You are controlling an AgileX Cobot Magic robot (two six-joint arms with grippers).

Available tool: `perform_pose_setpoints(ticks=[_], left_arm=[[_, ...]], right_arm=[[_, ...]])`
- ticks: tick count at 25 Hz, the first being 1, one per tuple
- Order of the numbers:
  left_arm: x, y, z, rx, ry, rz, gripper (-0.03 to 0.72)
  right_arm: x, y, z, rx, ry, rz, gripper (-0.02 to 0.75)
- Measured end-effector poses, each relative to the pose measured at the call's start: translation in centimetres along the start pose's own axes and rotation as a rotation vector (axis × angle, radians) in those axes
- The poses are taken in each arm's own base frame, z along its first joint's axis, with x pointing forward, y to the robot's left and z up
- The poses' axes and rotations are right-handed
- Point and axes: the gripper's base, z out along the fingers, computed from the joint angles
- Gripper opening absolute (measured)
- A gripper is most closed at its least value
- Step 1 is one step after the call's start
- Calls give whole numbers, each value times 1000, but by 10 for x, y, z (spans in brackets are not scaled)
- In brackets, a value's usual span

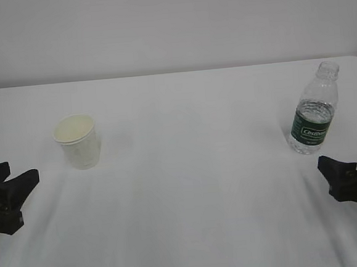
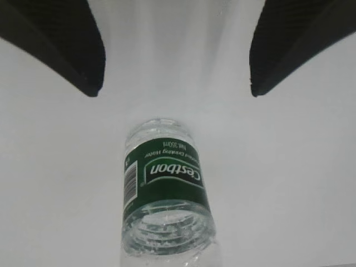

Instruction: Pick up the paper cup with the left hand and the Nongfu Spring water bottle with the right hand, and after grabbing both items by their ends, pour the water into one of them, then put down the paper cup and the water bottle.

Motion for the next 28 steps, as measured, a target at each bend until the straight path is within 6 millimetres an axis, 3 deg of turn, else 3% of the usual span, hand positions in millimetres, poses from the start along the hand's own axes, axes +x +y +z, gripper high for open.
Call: perform_pose_setpoints(ticks=[6, 28], left_arm=[[0, 0, 0, 1, 0, 1, 420], [0, 0, 0, 2, -2, 1, 421]], right_arm=[[-5, -2, 26, 0, -22, -3, 617], [-5, -6, 84, -2, -59, -10, 617]])
